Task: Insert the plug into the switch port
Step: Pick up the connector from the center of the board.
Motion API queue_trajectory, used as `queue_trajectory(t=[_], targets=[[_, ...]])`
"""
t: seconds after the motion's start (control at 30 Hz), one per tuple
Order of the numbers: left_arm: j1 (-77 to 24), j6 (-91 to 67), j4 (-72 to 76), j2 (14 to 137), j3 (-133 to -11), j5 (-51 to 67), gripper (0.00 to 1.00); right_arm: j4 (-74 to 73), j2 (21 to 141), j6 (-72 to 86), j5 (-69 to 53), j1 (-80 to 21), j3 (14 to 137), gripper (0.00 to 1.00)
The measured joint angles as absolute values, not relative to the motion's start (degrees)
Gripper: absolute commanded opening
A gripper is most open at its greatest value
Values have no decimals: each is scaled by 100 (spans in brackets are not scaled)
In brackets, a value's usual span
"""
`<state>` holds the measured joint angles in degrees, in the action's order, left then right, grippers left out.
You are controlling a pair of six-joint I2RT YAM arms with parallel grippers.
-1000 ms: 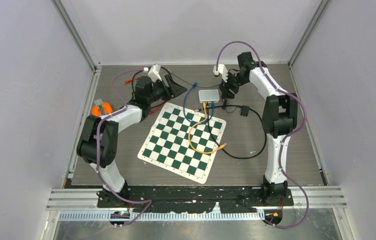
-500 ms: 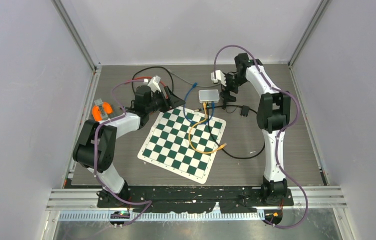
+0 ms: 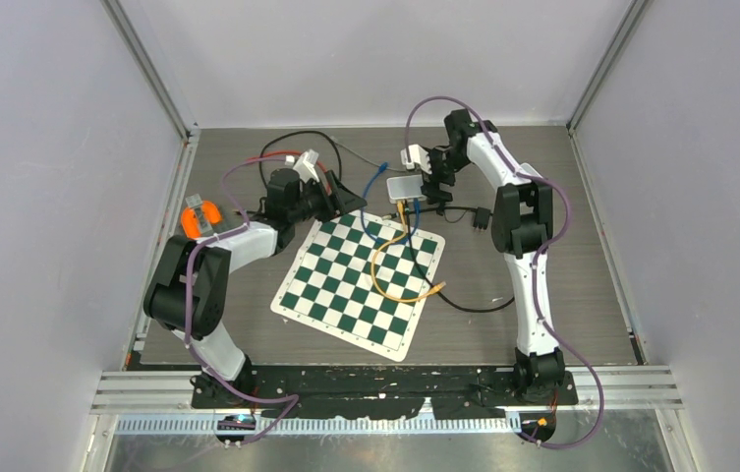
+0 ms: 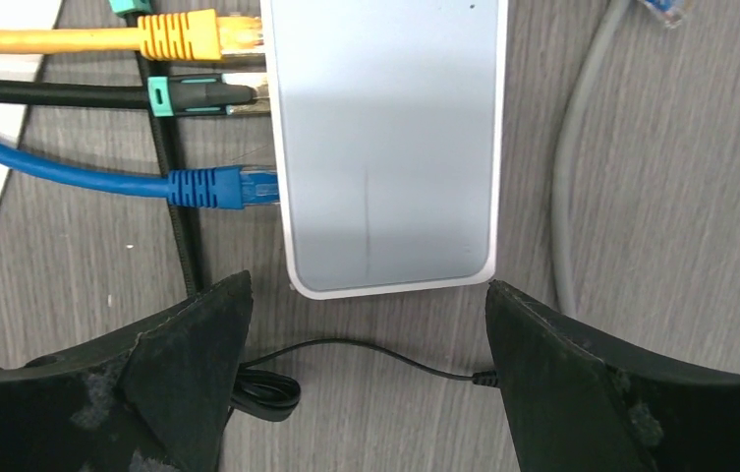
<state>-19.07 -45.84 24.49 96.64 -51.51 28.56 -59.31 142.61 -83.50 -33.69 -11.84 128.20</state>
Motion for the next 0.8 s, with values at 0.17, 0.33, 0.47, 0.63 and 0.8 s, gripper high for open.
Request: queue_trajectory(t=[0.17,0.33,0.47,0.63,0.8], targets=[[-1907,-4576,2408,9662,-5159,2853,62,-5927,14333,-8383,-3308,-1238,12991,95],[-1920,-4530,2274,9647,-5162,2851,62,-5937,14484,-8412,-3288,-1282,13200,95],[-1933,-4471,2167,9644,-5164,2851,62,-6099,14630,-8560,-3208,-1343,13498,95],[-1944,-4462,2058,9614,-5164,2847,62,-6346,14665,-8746,-3057,-1444,13603,95],[-1953,-4453,1994,9542,-5164,2797,62,-6536,14770,-8809,-2939,-1509,13828,96]])
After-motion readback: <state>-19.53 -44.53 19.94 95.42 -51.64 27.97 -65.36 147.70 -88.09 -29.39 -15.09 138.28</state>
